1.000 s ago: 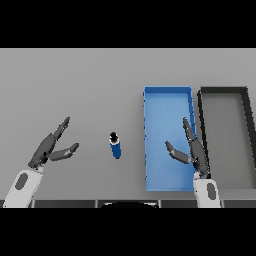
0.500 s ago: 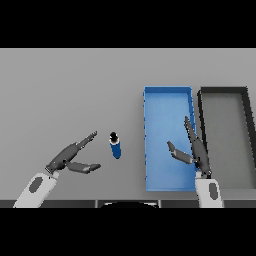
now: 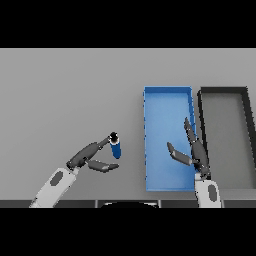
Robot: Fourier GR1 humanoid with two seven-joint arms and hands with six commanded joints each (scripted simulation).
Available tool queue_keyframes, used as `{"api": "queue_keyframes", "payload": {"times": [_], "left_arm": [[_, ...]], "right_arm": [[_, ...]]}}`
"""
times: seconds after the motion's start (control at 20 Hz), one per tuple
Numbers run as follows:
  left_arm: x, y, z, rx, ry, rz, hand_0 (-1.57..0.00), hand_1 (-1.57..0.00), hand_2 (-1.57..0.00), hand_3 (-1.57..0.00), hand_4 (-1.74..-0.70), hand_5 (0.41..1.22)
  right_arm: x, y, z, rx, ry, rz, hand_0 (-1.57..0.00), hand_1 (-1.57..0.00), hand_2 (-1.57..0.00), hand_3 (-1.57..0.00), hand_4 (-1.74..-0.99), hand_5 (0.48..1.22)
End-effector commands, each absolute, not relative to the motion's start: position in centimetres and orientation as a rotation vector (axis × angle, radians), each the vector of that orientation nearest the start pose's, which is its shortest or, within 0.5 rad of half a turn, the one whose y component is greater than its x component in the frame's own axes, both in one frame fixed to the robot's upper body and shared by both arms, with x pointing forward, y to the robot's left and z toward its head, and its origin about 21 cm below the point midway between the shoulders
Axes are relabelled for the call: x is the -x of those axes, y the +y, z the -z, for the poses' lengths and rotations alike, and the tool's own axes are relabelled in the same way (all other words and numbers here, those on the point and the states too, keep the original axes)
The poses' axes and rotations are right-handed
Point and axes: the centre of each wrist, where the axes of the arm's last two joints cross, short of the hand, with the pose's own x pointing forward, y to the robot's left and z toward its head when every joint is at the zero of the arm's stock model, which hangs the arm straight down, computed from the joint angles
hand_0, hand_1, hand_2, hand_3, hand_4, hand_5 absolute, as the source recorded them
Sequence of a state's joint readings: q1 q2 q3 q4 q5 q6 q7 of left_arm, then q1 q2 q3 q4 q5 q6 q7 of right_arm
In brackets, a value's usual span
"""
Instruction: Pick up the blue pipe and place it into the blue bin.
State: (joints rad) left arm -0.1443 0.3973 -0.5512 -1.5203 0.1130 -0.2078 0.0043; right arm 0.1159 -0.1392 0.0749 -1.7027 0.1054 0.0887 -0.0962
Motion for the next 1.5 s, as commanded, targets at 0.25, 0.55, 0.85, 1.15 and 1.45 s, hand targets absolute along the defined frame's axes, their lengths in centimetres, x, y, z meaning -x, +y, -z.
{"api": "queue_keyframes", "payload": {"times": [0.25, 0.55, 0.85, 1.15, 1.45], "left_arm": [[-26.2, 16.4, 1.3, 0.360, -1.418, 0.864, 0.00, 0.00, 0.00, 0.00, -1.07, 0.445], [-26.9, 14.2, 2.2, 0.496, -1.433, 0.708, -0.19, -0.35, -0.48, -0.52, -1.25, 0.730], [-25.9, 12.8, 2.8, 0.507, -1.509, 0.661, -1.20, -1.25, -1.29, -1.21, -1.60, 1.092], [-25.9, 11.8, 1.1, 0.520, -1.620, 0.660, -1.47, -1.49, -1.50, -1.40, -1.70, 1.187], [-26.1, 10.6, -3.3, 0.614, -1.716, 0.707, -1.55, -1.55, -1.55, -1.44, -1.72, 1.212]], "right_arm": [[-21.6, -25.4, -0.9, 0.071, -1.670, -0.301, 0.00, 0.00, 0.00, 0.00, -1.267, 0.598], [-22.2, -25.6, -1.2, 0.077, -1.668, -0.288, 0.00, 0.00, 0.00, 0.00, -1.260, 0.600], [-22.0, -25.1, -1.2, 0.067, -1.677, -0.291, 0.00, 0.00, 0.00, 0.00, -1.260, 0.614], [-22.3, -25.4, -1.3, 0.075, -1.668, -0.309, 0.00, 0.00, 0.00, 0.00, -1.244, 0.623], [-22.0, -25.8, -1.0, 0.095, -1.673, -0.328, 0.00, 0.00, 0.00, 0.00, -1.219, 0.634]]}}
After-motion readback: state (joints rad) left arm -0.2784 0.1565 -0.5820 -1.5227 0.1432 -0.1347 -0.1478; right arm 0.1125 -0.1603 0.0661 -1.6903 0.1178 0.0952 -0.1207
